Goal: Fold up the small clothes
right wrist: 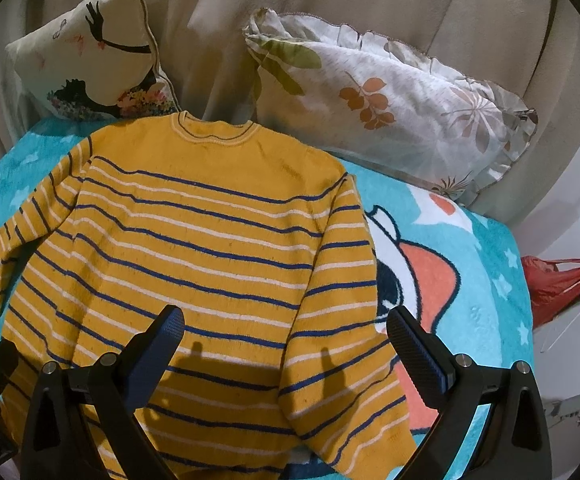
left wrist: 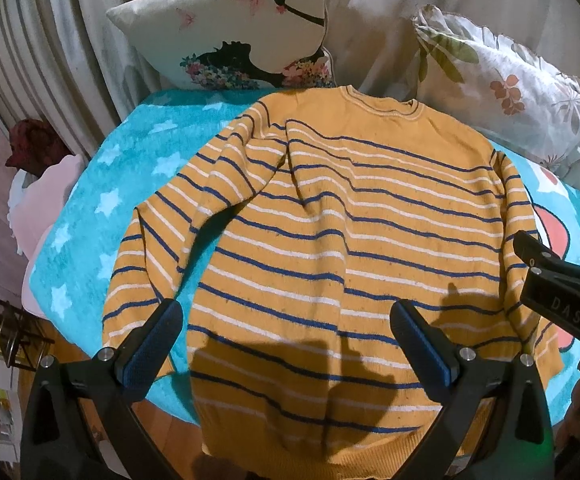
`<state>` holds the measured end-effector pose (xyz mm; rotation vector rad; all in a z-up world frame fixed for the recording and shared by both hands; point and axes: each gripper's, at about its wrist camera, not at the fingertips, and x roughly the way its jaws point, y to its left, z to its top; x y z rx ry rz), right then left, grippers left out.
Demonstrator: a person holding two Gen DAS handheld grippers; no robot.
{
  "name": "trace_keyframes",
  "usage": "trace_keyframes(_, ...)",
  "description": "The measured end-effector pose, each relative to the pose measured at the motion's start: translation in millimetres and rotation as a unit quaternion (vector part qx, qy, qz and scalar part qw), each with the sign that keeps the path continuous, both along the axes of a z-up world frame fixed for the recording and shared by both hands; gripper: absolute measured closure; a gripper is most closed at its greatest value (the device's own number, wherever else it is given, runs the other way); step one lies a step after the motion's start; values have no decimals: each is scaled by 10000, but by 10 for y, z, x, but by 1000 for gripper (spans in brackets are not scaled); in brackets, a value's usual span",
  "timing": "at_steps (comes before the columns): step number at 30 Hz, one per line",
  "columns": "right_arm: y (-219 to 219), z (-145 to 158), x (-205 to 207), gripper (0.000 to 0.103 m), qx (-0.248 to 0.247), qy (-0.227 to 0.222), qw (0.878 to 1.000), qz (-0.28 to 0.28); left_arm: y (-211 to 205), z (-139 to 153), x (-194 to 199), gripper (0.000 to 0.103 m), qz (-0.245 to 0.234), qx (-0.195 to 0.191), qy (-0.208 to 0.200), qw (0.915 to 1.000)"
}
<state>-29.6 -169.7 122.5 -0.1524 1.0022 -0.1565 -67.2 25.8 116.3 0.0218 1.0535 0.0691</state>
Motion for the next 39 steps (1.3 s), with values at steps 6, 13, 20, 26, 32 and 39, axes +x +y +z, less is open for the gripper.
trace_keyframes(6, -19, -15, -22, 1, 19, -13, 10000, -15, -18, -5, -18, 0, -10, 0, 5, 10000)
trace_keyframes(13, -105, -44, -70, 1, 35, -2, 10000, -35, -60, -18, -36, 0, -6, 0, 13, 10000)
trace_keyframes(20, -390, -80, -79, 1, 267, 20, 9995, -144, -229, -52, -73, 0, 32, -23, 72, 10000)
trace_keyframes(26, -1005, -155, -91, 1, 12, 123, 9966, -809, -323, -94, -67, 0, 18, -77, 187, 9998)
trace_keyframes(32, -1211, -187, -154, 1, -14, 148, 9951, -973, -489, -92, -96, 0, -100, 10, 196, 9998)
trace_keyframes(39, -1244, -224, -191, 1, -19, 131, 9959, -889, -574, -88, -120, 0, -131, 39, 203, 9997)
